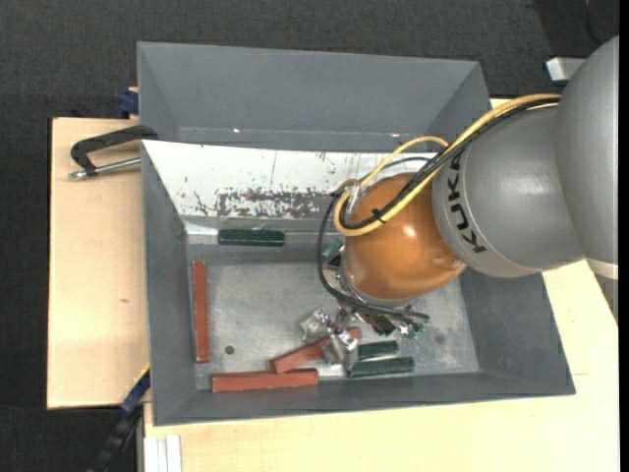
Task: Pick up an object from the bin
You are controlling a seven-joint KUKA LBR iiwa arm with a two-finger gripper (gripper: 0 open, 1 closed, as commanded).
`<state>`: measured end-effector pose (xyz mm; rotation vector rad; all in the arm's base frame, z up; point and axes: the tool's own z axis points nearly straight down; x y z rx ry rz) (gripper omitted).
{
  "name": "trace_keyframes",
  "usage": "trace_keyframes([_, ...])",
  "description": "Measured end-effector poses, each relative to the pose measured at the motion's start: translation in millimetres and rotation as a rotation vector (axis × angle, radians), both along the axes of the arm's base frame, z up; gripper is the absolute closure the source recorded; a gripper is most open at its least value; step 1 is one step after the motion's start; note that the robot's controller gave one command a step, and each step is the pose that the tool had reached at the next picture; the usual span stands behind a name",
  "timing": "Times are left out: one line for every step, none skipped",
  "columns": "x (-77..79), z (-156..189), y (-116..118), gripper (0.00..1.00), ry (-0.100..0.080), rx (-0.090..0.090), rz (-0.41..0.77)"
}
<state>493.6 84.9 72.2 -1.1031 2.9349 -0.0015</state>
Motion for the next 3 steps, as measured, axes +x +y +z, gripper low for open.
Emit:
trace_keyframes([0.0,0.0,0.0,1.00,0.000,0.000,0.000])
trace_keyframes([4.8,89.9,2.3,0.00,0.006,0.001,-0.035])
trace_keyframes([11.0,156.5,3.3,0.00,-0.001,0.002,-0.061])
